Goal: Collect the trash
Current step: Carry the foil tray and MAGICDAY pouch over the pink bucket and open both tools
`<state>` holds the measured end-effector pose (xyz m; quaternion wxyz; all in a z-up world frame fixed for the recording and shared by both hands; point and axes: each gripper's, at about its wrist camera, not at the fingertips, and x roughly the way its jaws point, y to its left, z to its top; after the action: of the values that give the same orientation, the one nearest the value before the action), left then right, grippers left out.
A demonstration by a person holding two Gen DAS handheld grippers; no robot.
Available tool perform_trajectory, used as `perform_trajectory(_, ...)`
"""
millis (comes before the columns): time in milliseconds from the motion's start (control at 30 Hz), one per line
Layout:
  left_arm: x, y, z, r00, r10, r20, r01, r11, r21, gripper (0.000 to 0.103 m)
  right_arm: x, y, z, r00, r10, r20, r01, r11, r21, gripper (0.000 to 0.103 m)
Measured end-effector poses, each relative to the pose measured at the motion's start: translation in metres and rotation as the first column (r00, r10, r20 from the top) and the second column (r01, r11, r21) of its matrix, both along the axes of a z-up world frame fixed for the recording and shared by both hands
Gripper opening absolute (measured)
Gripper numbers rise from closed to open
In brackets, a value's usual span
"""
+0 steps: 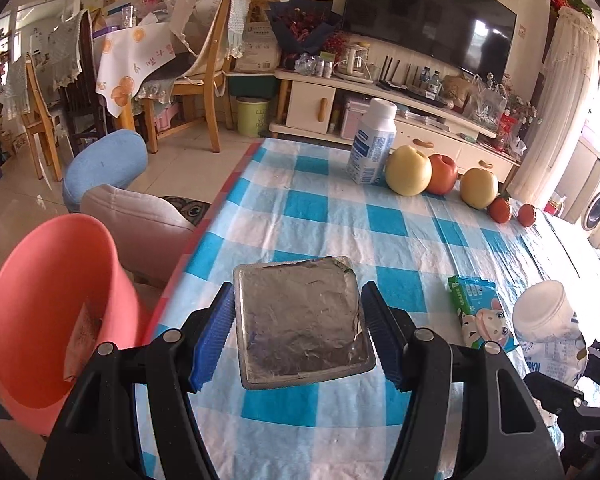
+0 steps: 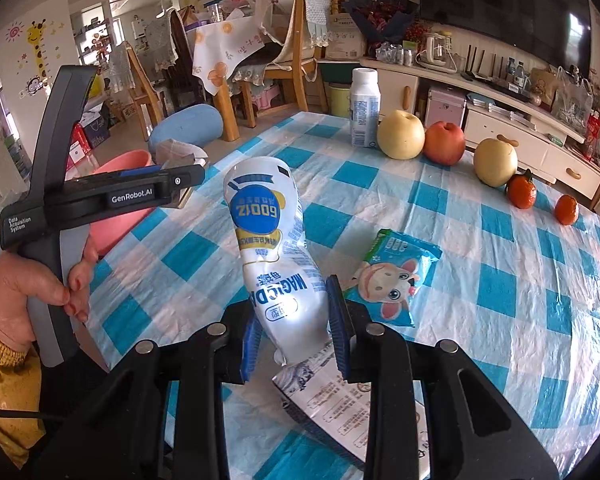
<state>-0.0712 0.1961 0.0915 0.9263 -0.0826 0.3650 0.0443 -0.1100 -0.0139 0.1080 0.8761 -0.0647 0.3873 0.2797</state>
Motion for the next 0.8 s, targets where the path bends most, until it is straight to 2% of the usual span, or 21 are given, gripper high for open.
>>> perform_trajectory(433, -0.024, 0.072, 0.023, 0.986, 0.162, 0.045, -0.165, 0.985, 0.054, 0.065, -0.009, 0.077, 0.012, 0.994, 0.111, 0.009, -0.111, 0.994, 0.007, 0.032)
perform_trajectory(800, -0.039, 0.134, 0.023, 0.955, 0.294, 0.037, -0.295, 0.955, 0.029, 0.065, -0.007, 0.168, 0.021, 0.970, 0.240, 0.023, -0.240, 0.971, -0.016, 0.032)
